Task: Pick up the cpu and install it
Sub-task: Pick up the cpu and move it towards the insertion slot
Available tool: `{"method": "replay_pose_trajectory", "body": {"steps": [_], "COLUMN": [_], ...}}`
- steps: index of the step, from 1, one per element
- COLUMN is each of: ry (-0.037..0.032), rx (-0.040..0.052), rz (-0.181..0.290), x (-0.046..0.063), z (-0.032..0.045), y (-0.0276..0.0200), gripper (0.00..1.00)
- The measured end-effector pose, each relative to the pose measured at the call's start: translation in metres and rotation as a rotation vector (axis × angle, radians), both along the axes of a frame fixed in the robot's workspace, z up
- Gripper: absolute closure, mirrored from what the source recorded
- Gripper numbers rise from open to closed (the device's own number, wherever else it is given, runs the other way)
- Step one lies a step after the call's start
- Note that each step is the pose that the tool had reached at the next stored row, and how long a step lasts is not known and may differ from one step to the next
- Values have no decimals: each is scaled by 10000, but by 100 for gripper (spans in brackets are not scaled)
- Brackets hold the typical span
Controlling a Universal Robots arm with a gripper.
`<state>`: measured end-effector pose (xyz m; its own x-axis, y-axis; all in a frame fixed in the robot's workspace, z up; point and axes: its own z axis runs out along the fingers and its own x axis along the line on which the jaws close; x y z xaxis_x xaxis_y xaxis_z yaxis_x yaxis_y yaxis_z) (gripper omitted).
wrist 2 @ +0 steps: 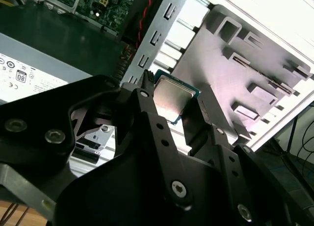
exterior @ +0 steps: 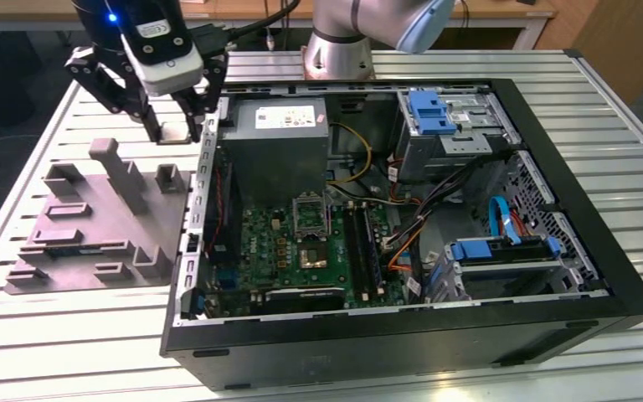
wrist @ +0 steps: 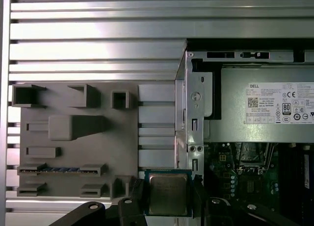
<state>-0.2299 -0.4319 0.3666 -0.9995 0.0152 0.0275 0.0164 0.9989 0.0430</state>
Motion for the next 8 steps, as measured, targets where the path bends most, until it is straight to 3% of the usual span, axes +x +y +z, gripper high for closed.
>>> {"method": "replay_pose_trajectory", "body": {"steps": [8], "ry": [0], "rx": [0], "rz": [0], "x": [131], "z": [0], "y": [-1], "gripper": [53]}}
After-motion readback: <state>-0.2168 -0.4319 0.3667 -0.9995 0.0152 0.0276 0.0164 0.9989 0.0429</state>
